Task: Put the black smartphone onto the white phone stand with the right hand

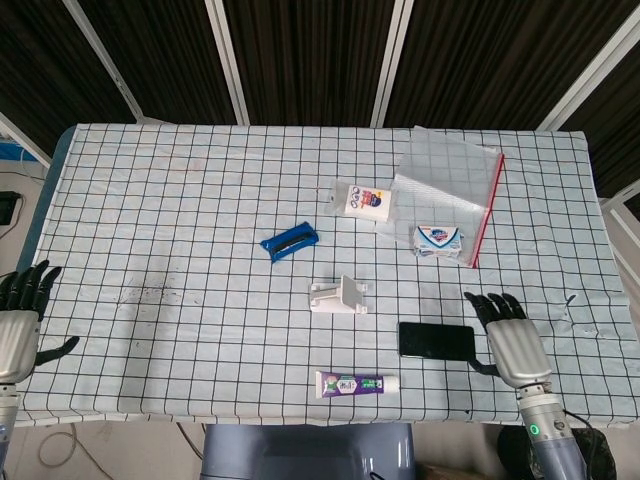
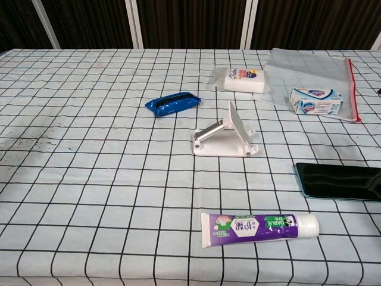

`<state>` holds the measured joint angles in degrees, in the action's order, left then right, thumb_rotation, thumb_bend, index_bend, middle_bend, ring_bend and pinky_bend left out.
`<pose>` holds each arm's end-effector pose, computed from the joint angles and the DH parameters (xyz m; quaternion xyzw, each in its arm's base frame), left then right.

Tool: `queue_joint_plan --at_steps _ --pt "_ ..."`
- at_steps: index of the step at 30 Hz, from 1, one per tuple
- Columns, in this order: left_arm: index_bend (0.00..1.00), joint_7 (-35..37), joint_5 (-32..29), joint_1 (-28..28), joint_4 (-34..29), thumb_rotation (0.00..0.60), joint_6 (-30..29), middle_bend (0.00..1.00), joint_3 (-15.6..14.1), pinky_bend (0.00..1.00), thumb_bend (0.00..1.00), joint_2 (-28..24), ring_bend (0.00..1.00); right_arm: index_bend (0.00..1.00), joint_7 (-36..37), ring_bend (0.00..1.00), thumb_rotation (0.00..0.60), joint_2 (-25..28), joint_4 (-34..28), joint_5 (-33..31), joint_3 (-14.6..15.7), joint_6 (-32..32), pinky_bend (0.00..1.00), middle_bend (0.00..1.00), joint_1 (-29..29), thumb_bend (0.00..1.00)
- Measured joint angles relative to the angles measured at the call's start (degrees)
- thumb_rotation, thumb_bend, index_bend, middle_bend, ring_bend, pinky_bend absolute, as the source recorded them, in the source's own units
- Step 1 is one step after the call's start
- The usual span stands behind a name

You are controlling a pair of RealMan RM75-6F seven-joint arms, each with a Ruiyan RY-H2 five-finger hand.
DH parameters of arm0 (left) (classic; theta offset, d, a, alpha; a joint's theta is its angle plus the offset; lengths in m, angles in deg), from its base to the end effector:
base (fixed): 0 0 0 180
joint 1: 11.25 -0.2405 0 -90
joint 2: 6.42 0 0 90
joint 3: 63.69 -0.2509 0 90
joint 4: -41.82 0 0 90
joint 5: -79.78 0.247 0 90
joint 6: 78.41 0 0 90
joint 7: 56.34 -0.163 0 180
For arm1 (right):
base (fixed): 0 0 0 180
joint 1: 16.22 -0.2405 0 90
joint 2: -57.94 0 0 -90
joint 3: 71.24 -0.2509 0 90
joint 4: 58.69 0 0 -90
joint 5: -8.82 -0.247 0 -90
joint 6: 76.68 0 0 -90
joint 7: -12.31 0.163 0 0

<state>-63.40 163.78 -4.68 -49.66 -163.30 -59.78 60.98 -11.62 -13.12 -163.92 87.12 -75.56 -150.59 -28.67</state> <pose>-0.3145 0.2164 0.1098 -0.6019 -0.3595 -0.3725 0.6081 -0.2395 -0.2319 0.0441 0.6634 -0.3974 0.3383 0.5362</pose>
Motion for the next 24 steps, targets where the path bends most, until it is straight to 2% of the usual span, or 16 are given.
queue_joint_plan --at_steps 11,24 --pt "0.0 1.25 1.06 0.16 0.53 0.6 0.12 0.0 -0.43 0.0 0.0 -0.91 0.0 0.21 -8.16 0.2 0.6 -7.26 0.5 -10.4 -1.43 4.16 0.14 0.26 -3.81 0.13" --pt "0.0 1.11 0.84 0.3 0.24 0.6 0.4 0.0 -0.5 0.0 0.0 -0.85 0.0 0.22 -10.07 0.2 0.6 -9.76 1.62 -16.37 -1.8 5.4 0.14 0.27 -5.86 0.13"
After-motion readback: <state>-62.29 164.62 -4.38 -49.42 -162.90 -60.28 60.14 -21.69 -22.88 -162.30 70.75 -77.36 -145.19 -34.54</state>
